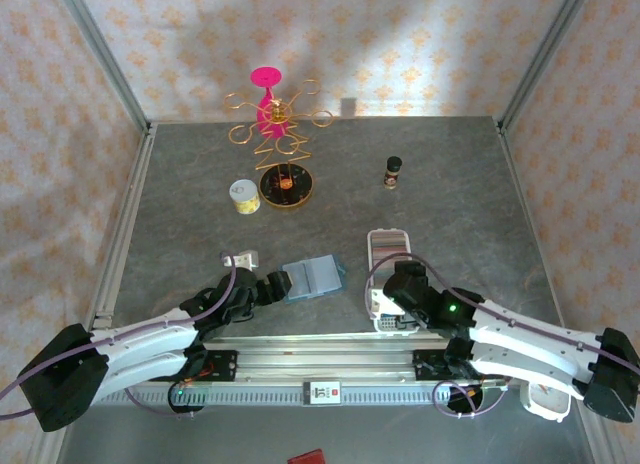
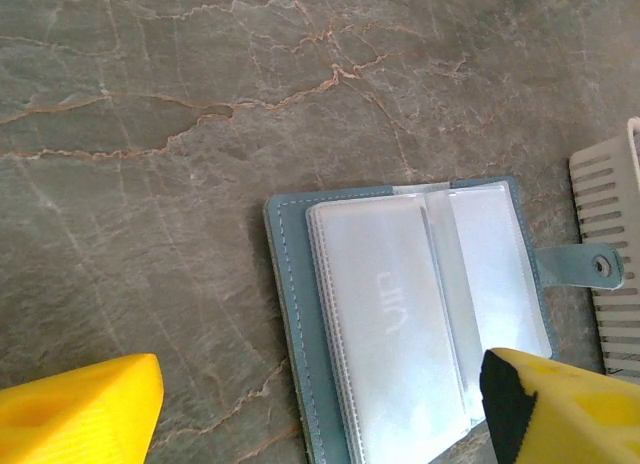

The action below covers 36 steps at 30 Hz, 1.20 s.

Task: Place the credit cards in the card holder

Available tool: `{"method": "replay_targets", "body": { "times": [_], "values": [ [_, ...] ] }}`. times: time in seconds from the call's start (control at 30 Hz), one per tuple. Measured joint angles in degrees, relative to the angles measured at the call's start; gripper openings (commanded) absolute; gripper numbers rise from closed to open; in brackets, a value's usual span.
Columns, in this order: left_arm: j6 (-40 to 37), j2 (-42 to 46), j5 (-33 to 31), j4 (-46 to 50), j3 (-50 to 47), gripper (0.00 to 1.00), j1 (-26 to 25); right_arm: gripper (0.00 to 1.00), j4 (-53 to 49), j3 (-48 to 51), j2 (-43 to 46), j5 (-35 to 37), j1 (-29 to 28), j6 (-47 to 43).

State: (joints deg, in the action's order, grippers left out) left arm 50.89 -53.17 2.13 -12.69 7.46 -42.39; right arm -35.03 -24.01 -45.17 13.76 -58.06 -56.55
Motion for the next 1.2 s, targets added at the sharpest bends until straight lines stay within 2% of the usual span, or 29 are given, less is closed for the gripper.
{"method": "replay_targets", "body": {
  "times": [0.27,0.6,0.87,0.97,1.2],
  "values": [
    [0.0,0.0,0.4,-0.3,0.3,0.92,0.0,1.0,4.9,1.1,-3.7,-0.5,0.7,-2.1],
    [0.0,0.0,0.4,-0.4,0.3,0.92,0.0,0.99,8.3,1.7,-4.3,-1.1,2.9,-4.9],
    [0.0,-0.2,0.4,-0.4,0.3,0.89,0.0,0.75,9.1,1.7,-3.2,-1.2,3.4,-5.4],
    [0.0,-0.2,0.4,-0.4,0.3,0.89,0.0,0.69,8.9,1.7,-3.2,-1.6,3.4,-5.5],
    [0.0,-0.6,0.4,-0.7,0.3,0.87,0.0,0.64,8.4,1.6,-3.0,-1.8,3.4,-5.4]
  ]
}}
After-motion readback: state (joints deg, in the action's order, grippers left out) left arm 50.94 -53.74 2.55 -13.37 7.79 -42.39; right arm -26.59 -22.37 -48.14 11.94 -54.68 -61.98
